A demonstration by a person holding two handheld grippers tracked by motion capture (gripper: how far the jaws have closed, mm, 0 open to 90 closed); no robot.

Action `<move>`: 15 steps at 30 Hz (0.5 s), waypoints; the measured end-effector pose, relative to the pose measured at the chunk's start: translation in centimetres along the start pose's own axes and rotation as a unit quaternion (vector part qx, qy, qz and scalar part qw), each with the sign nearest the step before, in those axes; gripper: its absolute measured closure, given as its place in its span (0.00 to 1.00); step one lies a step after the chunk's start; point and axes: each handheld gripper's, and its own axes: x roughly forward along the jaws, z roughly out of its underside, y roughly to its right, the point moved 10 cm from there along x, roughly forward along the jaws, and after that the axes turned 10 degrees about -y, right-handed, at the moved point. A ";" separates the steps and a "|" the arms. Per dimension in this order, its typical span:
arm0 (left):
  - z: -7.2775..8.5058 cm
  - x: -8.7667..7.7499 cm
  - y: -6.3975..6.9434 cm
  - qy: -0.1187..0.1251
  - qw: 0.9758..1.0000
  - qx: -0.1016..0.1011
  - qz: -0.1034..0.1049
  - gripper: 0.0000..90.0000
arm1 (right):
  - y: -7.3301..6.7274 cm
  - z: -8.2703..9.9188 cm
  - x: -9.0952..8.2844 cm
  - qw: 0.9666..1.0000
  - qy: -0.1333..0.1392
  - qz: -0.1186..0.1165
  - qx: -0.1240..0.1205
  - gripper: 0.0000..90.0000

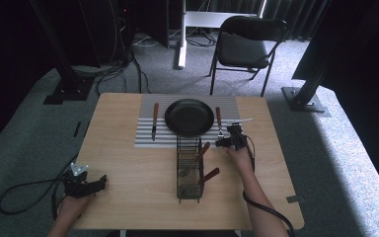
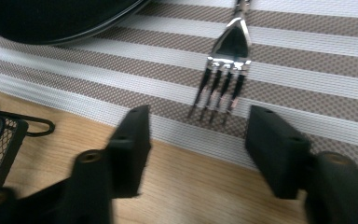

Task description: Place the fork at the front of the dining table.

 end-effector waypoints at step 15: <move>0.0 0.0 0.0 0.000 1.000 0.000 0.000 0.11 | 1.4 2.2 -0.9 0.997 0.065 0.038 -0.019 0.16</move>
